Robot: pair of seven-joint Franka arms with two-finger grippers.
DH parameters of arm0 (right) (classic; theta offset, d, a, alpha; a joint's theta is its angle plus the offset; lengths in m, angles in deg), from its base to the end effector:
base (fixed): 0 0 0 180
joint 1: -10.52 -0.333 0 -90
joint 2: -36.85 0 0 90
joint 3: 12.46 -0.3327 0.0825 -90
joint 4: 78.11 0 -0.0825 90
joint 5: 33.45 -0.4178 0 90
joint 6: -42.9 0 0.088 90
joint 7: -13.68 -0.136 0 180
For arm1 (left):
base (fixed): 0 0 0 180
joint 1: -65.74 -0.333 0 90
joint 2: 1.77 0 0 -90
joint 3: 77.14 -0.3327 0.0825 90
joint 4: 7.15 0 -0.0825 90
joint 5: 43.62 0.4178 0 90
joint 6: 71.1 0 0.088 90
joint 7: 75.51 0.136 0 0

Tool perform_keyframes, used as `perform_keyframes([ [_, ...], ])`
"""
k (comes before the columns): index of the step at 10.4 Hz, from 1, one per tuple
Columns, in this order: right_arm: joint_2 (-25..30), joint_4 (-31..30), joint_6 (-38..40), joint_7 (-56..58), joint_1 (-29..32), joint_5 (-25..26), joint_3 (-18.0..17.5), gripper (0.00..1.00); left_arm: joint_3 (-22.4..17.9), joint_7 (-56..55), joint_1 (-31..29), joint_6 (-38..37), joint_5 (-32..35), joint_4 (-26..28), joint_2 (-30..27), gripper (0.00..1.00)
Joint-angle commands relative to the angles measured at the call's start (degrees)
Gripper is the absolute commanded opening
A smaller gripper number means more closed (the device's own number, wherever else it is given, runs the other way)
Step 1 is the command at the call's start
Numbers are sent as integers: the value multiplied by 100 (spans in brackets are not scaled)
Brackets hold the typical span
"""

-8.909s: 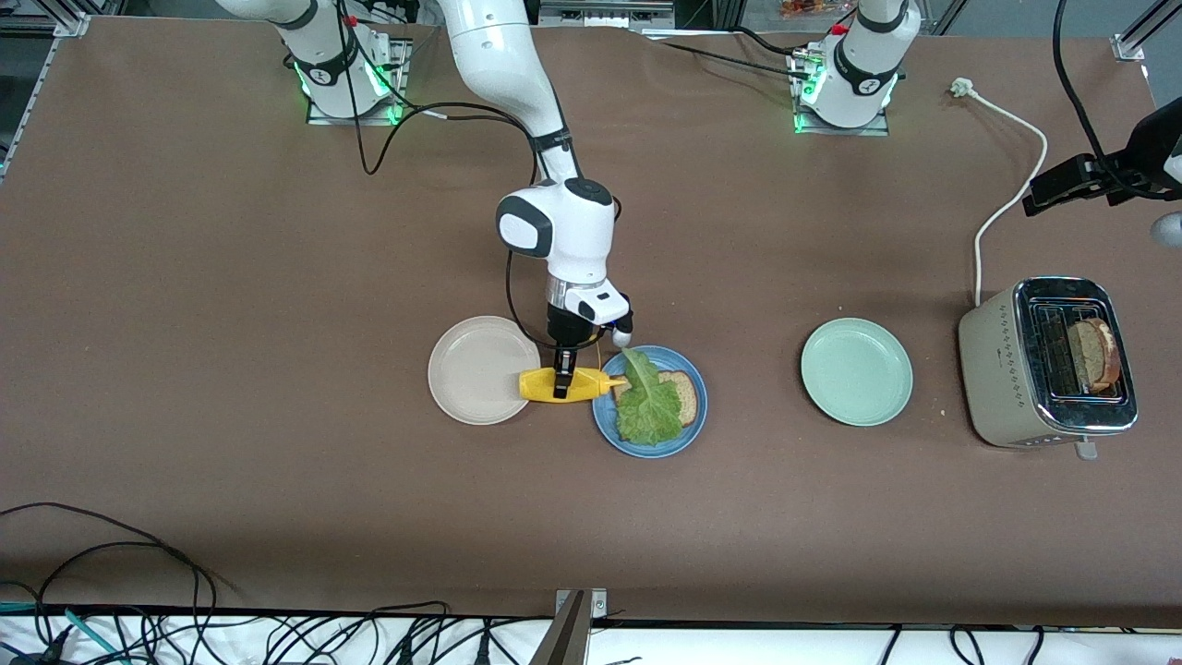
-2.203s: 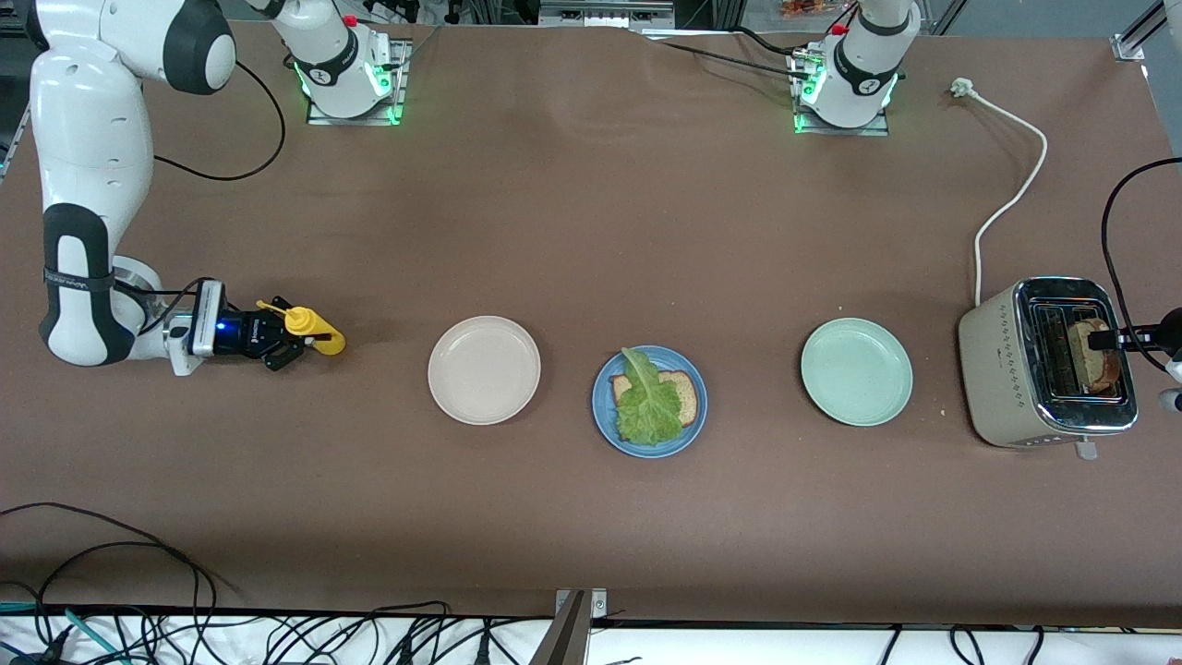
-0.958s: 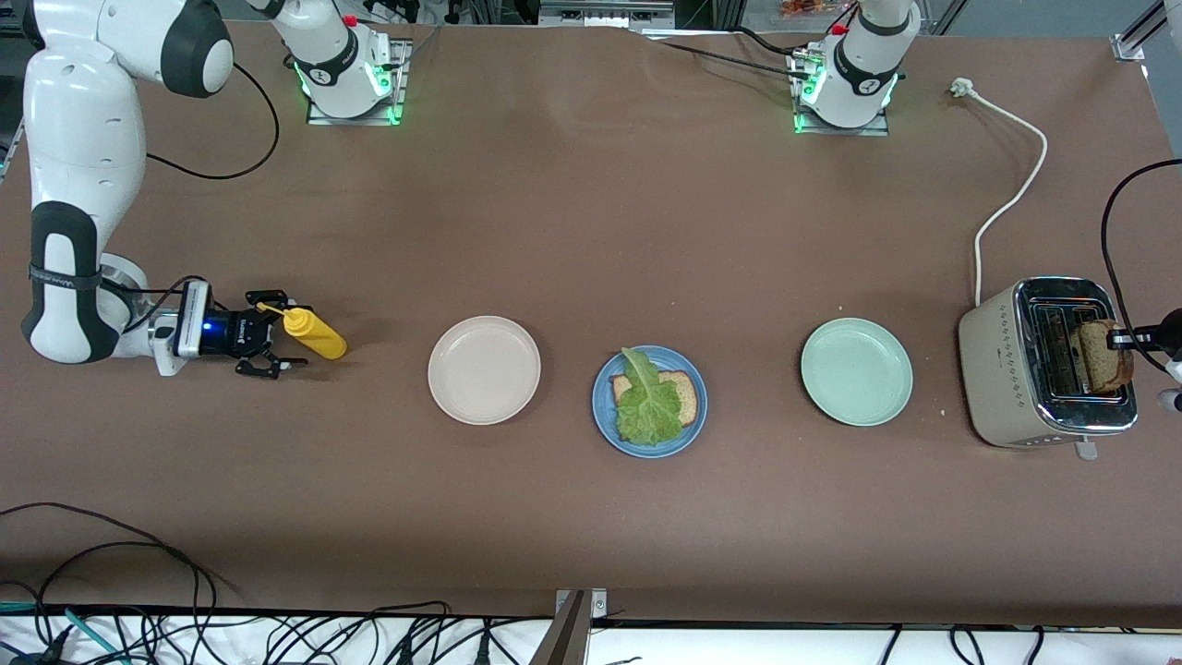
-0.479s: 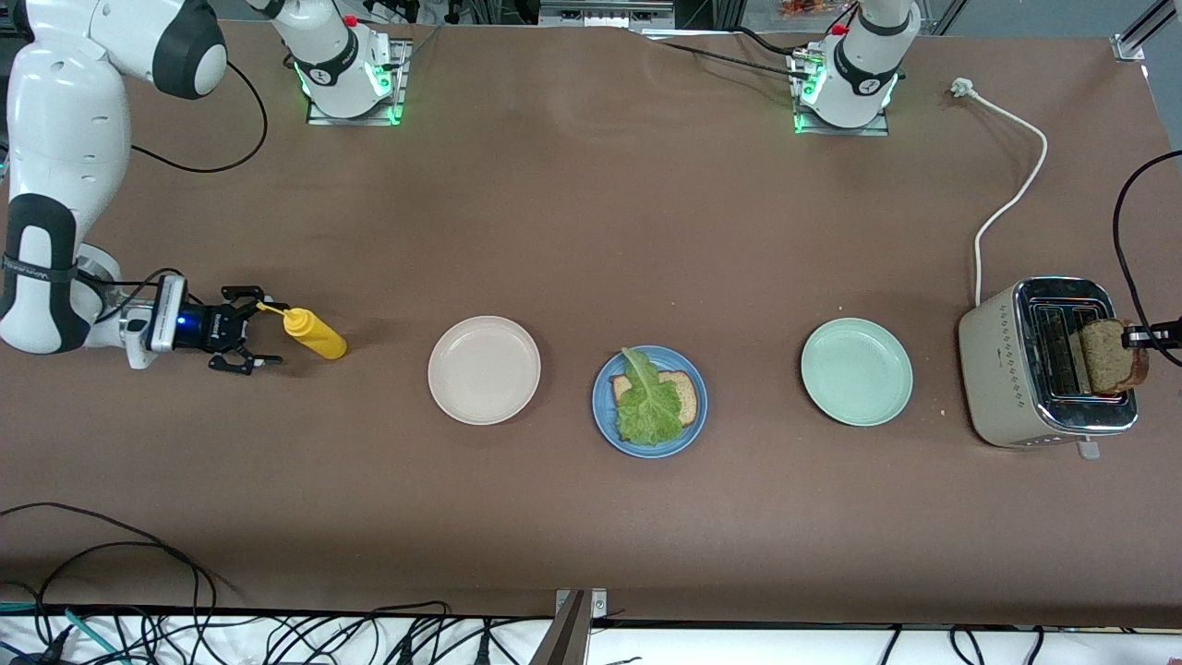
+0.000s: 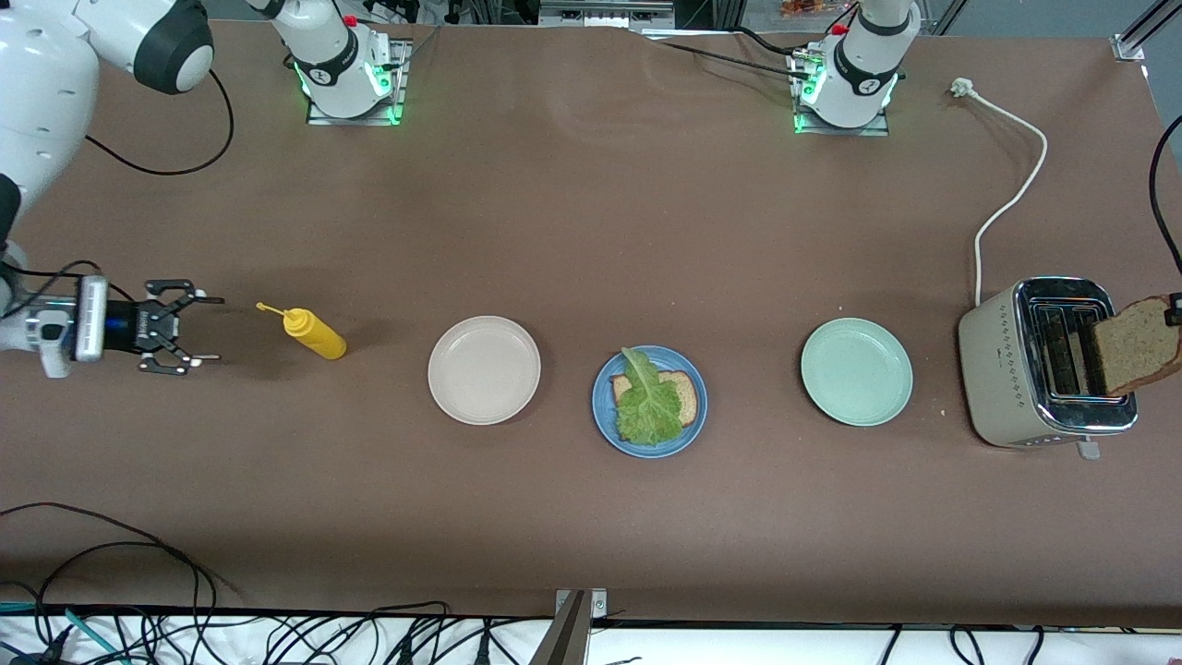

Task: Make sandwich in blue plate with both arms
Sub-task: 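Open the right gripper and withdraw while the left gripper lifts the toast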

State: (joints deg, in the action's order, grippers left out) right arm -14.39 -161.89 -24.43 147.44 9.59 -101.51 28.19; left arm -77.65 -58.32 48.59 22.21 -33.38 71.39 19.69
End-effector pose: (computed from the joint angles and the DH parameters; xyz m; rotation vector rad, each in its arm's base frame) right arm 0.6278 -0.2190 0.2008 -1.6059 -1.4113 -0.6963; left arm 0.6566 0.2325 0.4780 -2.9937 0.0195 0.2483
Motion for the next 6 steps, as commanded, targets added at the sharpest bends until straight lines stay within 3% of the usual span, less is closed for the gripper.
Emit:
perform_keyframes([
  [1,201,1159,588,-1645,22,459,197,100,138,144,-25,-366,-276,-5,-467,0],
  [3,482,1582,818,-2972,22,539,58,100,147,153,-8,-402,-320,-31,-477,0],
  [6,851,1787,828,-4591,101,758,-976,100,112,135,45,-402,-417,-31,-468,0],
])
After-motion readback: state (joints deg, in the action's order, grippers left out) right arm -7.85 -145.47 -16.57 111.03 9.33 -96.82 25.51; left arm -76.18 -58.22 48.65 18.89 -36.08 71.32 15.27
